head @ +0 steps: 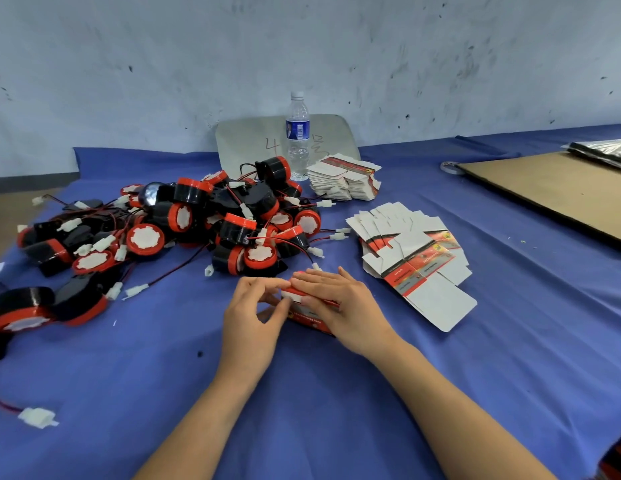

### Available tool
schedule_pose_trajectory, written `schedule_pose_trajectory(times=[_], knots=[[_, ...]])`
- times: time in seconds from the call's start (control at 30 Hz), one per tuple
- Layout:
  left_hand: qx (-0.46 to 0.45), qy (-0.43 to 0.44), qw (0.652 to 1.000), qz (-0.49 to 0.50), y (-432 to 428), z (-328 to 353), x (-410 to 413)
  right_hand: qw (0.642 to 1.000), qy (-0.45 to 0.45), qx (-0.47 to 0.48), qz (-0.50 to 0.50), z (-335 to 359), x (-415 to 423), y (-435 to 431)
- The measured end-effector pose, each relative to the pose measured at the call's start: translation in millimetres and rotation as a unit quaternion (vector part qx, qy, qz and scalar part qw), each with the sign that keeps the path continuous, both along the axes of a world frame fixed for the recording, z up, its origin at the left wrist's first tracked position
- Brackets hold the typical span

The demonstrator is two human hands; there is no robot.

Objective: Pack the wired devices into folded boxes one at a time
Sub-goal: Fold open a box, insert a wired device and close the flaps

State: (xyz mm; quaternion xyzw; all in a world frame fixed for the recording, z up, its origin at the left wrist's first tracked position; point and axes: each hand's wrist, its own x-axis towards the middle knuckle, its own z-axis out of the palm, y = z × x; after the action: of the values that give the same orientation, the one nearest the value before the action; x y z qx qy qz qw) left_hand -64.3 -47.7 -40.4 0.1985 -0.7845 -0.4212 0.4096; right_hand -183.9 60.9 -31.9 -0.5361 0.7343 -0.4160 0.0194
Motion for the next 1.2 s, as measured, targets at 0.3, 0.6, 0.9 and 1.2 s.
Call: schedule_pose_trajectory(times=[0.3,0.6,0.9,1.2], knots=[[0.057,-0.026,0.998,-0.028,-2.4,-2.1,-4.0,1.000,-0.008,-0.001,0.015,1.3,-4.0,1.7],[0.113,-0.030,0.992,-0.051,-7.0,-1.4,-3.0,0.997,-0.049,0.030,0.048,3.9,-8.2,6.4],[0.087,-0.028,0.994,-0.055,-2.2,-2.0,-5.6,0.997,-0.008,0.040,0.063,-2.1,-8.5,12.6],[0.128,-0.054,0.988,-0.073,-1.1,-2.2,-10.3,0.995,0.042,0.030,0.086,-6.3,-4.2,15.3]])
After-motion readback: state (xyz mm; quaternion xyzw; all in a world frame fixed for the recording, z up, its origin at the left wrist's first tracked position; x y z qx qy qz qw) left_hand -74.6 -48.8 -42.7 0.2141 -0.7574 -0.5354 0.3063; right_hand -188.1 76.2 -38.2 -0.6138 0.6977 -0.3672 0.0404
